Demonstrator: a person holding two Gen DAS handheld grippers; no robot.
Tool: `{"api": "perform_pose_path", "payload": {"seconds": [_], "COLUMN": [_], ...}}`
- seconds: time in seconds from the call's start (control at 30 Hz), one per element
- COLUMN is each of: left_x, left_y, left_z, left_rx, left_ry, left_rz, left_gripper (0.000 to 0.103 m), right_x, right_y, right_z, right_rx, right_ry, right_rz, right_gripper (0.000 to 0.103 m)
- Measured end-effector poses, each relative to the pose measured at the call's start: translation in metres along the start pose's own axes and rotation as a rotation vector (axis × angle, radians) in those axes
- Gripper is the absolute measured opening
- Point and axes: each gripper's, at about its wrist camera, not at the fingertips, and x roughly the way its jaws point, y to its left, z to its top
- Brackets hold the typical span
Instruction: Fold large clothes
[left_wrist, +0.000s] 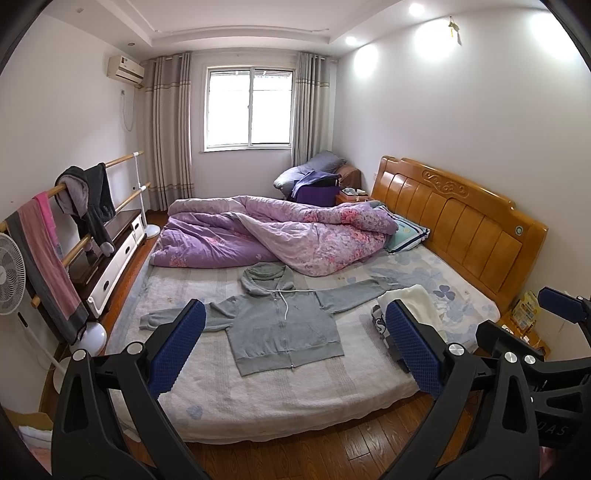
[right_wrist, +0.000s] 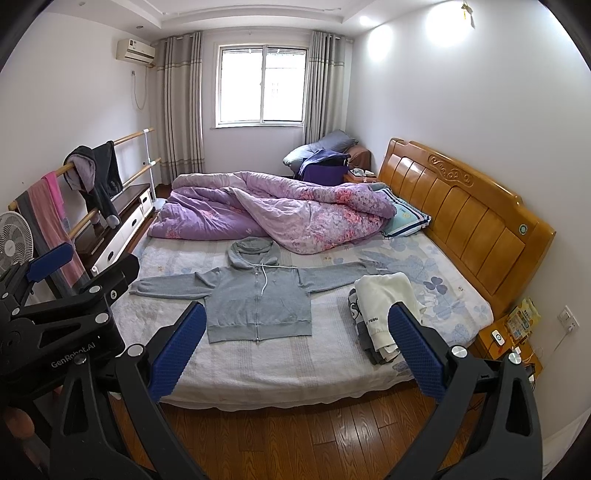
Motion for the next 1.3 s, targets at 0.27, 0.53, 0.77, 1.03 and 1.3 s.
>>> {"api": "perform_pose_path", "payload": {"seconds": [0.27, 0.53, 0.77, 1.03, 1.3], "left_x": [0.011, 0.017, 0.019, 0.019, 0.019], "left_y": [0.004, 0.005, 0.004, 0.003, 0.003], "left_z": [0.001, 0.002, 0.003, 0.003, 0.003], "left_rx": [0.003, 0.005, 0.004, 0.004, 0.006], "left_ry": [0.002, 0.01, 0.015, 0.016, 0.015], "left_rz": [-0.006, -0.01, -0.011, -0.009, -0.007], "left_gripper": [0.098, 0.098, 0.098, 0.098, 0.098], "right_x": [0.003, 0.003, 0.003, 0.003, 0.003], "right_y": [-0.002, -0.002, -0.003, -0.005, -0.006], "right_z": [0.003, 0.003, 0.003, 0.003, 0.001], "right_rx": [0.004, 0.003, 0.005, 0.006, 0.007], "right_ry": [0.011, 0.014, 0.018, 0.022, 0.025], "right_rz": [0.004, 0.001, 0.002, 0.001, 0.003], "right_gripper": [0.095, 0.095, 0.095, 0.095, 0.095]}}
